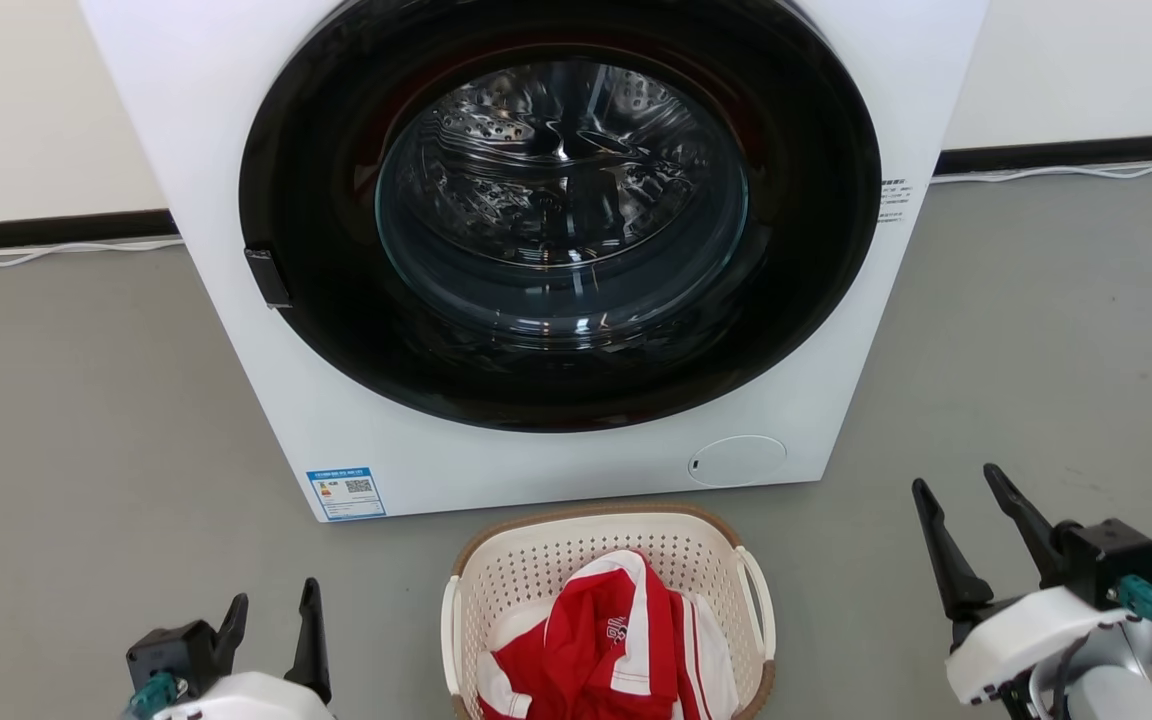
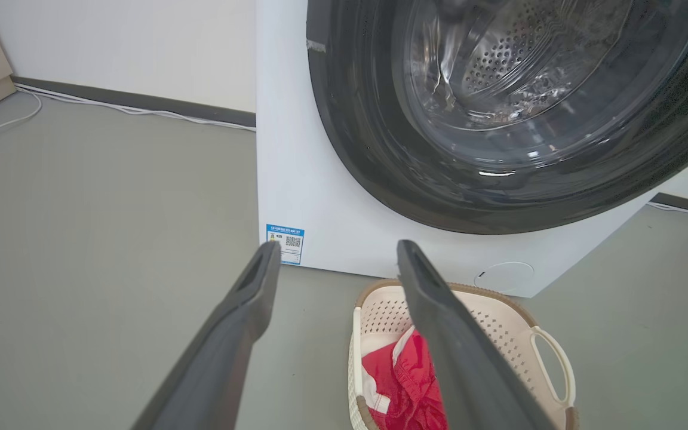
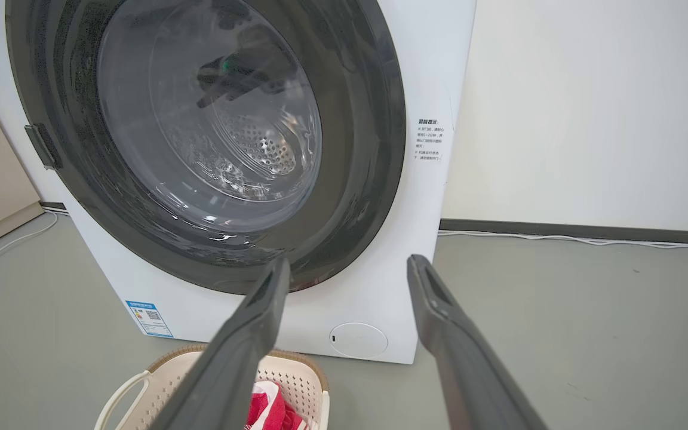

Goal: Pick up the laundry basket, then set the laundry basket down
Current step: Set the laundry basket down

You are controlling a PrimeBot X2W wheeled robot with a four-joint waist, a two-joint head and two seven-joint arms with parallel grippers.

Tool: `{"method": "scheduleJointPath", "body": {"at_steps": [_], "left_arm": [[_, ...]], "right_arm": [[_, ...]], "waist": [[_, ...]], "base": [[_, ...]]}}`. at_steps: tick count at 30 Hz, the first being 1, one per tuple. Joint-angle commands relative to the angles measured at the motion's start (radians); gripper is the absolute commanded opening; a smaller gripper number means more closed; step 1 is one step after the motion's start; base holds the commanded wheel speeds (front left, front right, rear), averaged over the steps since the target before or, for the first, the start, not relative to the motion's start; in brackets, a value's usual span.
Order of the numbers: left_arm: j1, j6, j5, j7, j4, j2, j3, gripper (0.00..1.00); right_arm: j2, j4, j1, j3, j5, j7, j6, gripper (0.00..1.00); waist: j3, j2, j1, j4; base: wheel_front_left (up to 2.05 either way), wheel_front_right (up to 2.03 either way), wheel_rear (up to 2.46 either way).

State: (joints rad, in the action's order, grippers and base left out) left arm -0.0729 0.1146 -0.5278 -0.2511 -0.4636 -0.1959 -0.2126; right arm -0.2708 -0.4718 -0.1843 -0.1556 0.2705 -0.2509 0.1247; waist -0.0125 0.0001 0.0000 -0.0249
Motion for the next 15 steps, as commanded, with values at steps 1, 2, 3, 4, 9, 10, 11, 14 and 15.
{"method": "scheduleJointPath", "body": {"at_steps": [1,2,3,4,9,10,11,14,15], "left_arm": [[-0.008,0.001,0.023,-0.011,0.044,-0.013,0.047,1.00],[0.002,-0.001,0.034,-0.011,0.060,-0.011,0.055,1.00],[0.012,-0.002,0.046,-0.011,0.075,-0.009,0.061,1.00],[0.022,-0.005,0.055,-0.011,0.086,-0.005,0.067,1.00],[0.060,-0.019,0.088,-0.011,0.125,0.014,0.098,1.00],[0.065,-0.022,0.095,-0.011,0.130,0.017,0.103,1.00],[0.070,-0.026,0.101,-0.011,0.133,0.020,0.106,1.00],[0.083,-0.032,0.123,-0.011,0.140,0.026,0.116,1.00],[0.087,-0.034,0.128,-0.011,0.142,0.028,0.122,1.00]], "right_arm": [[-0.009,0.041,0.009,-0.006,-0.011,-0.011,0.006,1.00],[-0.007,0.050,0.019,-0.001,-0.015,-0.011,0.006,1.00],[-0.005,0.059,0.029,0.003,-0.019,-0.011,0.006,1.00],[-0.004,0.068,0.037,0.010,-0.023,-0.011,0.006,1.00],[0.012,0.109,0.079,0.044,-0.040,-0.011,0.006,1.00],[0.016,0.118,0.086,0.053,-0.043,-0.011,0.006,1.00],[0.020,0.126,0.093,0.060,-0.047,-0.011,0.006,1.00],[0.033,0.146,0.115,0.080,-0.059,-0.011,0.006,1.00],[0.037,0.152,0.122,0.086,-0.062,-0.011,0.006,1.00]], "waist": [[-0.002,-0.0001,0.0000,0.001],[-0.003,-0.0001,0.0000,0.001],[-0.005,-0.0001,0.0000,0.002],[-0.006,-0.0001,0.0000,0.003],[-0.010,-0.0001,0.0000,0.008],[-0.010,-0.0001,0.0000,0.008],[-0.011,-0.0001,0.0000,0.009],[-0.016,-0.0001,0.0000,0.008],[-0.018,-0.0001,0.0000,0.008]], "base": [[0.00,0.00,0.00],[0.00,0.00,0.00],[0.00,0.00,0.00],[0.00,0.00,0.00],[0.00,0.00,0.00],[0.00,0.00,0.00],[0.00,0.00,0.00],[0.00,0.00,0.00],[0.00,0.00,0.00]]}}
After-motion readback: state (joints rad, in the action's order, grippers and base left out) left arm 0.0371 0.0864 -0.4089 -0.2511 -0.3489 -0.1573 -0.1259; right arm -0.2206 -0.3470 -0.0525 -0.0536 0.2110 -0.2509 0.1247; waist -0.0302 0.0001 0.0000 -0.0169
